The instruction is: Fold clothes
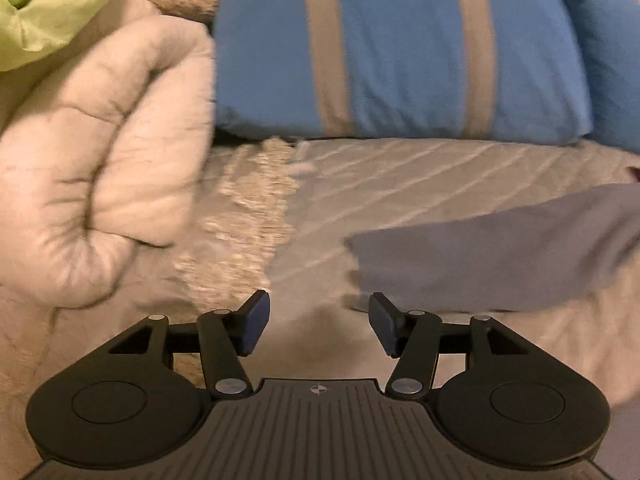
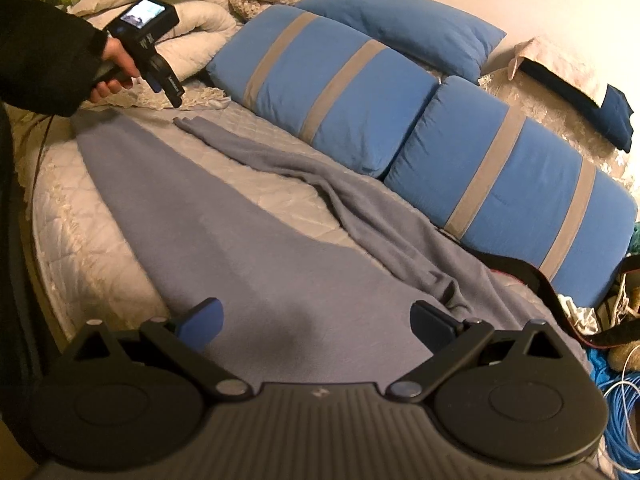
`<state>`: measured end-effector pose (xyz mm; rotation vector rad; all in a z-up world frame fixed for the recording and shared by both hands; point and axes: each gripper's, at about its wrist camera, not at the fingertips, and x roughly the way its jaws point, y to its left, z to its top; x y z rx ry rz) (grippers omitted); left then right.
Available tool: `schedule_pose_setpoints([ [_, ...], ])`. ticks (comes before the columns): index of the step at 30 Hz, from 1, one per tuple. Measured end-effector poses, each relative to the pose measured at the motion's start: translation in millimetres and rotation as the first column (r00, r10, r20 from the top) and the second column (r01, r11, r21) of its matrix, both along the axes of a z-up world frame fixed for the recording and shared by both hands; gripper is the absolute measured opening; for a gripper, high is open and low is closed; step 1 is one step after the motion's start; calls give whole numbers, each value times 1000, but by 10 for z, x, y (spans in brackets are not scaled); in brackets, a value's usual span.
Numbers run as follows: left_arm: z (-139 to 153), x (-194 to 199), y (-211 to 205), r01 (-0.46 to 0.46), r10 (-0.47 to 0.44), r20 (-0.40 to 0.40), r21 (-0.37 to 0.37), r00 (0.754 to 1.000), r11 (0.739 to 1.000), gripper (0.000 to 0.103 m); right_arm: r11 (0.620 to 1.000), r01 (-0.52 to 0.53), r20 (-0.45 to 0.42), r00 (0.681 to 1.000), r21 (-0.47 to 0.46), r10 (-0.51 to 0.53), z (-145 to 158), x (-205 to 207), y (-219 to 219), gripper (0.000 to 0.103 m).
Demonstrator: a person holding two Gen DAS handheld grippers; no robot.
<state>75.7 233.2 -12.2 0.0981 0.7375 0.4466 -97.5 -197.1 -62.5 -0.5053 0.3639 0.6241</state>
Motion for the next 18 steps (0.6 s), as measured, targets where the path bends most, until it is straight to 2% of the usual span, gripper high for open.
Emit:
schedule_pose_setpoints([
  [3,164,-19,-269,63,-63,-8,-46,998,997,53,997,5,-30,1000,71,-2,146,148,25,101],
  [6,478,-36,-724,74,-78,-20,-149,997,986,57,996,43,-2,999,75,-42,248,326,147,97],
  [7,585,-50,-907,118,-119,6,-162,993,980,59,995,61,-2,998,79,-61,272,390,180,96],
  [9,793,-96,-1315,222,-210,91,-141,973,965,73,991,98,-2,995,88,-98,319,518,245,95],
  [10,874,-121,-1502,261,-244,136,-124,960,957,74,989,114,-5,994,92,-114,326,571,260,95],
  [12,918,-160,-1762,282,-251,229,-113,941,953,76,986,135,-21,991,97,-134,291,646,234,95],
  [13,918,-175,-1878,290,-254,270,-105,929,951,77,984,146,-28,989,99,-144,273,683,222,95],
  [18,396,-167,-2155,300,-271,353,-30,896,953,78,974,200,-66,979,109,-194,186,860,153,95],
])
